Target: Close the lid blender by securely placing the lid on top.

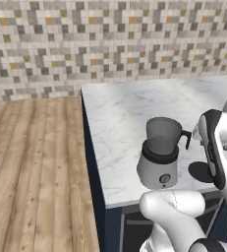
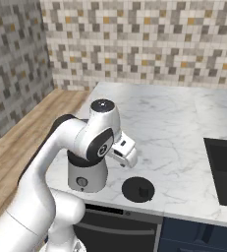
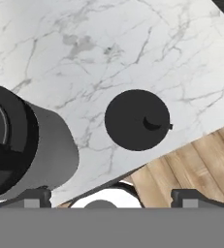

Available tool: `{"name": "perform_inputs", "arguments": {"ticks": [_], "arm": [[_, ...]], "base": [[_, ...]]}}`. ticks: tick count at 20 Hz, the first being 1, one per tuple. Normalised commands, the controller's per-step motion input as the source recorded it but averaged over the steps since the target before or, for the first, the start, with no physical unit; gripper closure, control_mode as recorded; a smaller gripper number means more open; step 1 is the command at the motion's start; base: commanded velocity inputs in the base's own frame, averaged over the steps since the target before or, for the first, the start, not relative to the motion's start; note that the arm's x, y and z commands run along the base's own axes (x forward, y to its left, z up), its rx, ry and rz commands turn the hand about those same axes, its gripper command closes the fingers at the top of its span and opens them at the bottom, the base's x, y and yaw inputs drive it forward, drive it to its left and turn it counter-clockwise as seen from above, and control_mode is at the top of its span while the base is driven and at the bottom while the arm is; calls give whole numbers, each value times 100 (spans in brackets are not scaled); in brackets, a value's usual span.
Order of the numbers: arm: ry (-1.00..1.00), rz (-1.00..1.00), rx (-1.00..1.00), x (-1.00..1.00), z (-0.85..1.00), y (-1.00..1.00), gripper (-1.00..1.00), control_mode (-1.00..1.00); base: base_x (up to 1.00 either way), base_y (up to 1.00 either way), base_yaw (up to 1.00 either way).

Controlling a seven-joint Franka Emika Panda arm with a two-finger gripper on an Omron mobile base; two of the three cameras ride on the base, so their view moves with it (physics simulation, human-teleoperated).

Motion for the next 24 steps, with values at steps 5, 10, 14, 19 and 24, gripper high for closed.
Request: {"name": "perform_inputs", "arguments": {"ticks": [5, 10, 14, 19, 24], "arm": [[5, -11, 2, -2, -51, -56, -100, -100], [4, -6, 6, 11, -53, -30, -100, -100], [4, -1, 5, 7, -40, -34, -100, -100], [0, 0, 3, 18, -35, -21, -100, -100], [4, 0, 0, 26, -44, -15, -100, -100]], "base": [[0, 0, 0], [0, 0, 0], [0, 0, 0], [0, 0, 0], [0, 0, 0]]}}
